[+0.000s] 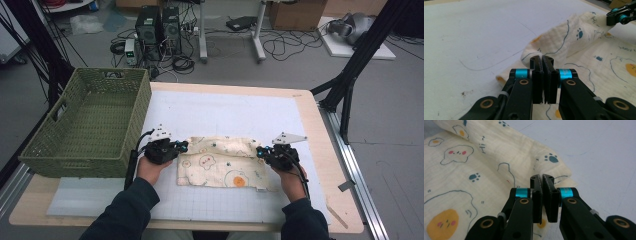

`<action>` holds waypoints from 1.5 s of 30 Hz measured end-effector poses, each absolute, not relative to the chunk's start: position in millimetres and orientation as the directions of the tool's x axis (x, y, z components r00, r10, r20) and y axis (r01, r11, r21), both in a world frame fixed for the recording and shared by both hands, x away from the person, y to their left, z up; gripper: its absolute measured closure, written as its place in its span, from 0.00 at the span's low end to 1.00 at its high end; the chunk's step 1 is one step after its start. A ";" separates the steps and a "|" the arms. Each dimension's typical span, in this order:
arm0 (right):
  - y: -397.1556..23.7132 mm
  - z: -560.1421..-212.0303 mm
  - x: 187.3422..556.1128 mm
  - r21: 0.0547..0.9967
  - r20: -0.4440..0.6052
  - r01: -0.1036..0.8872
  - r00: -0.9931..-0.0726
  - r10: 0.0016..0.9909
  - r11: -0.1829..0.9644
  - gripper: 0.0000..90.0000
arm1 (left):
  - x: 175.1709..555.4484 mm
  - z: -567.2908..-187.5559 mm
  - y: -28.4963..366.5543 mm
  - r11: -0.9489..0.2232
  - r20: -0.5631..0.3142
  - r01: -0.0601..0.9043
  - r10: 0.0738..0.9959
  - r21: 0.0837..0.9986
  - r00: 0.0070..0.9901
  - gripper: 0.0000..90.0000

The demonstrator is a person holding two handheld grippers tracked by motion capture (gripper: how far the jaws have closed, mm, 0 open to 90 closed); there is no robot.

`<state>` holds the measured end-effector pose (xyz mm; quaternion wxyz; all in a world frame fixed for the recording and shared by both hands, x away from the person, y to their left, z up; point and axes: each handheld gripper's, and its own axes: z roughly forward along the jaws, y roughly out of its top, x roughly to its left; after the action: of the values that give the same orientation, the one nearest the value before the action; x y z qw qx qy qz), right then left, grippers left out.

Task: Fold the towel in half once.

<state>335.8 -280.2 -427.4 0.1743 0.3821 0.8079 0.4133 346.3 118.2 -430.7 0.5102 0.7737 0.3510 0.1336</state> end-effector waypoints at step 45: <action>-329.5 -423.6 272.8 0.819 0.072 0.502 -0.570 0.818 0.278 0.75 | 307.3 -435.6 149.1 -0.170 -0.232 0.426 0.635 0.888 0.737 0.54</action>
<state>272.8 -329.5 -423.6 0.1861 0.4246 0.7773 0.4254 307.3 149.1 -435.6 0.5410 0.7587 0.3499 0.0965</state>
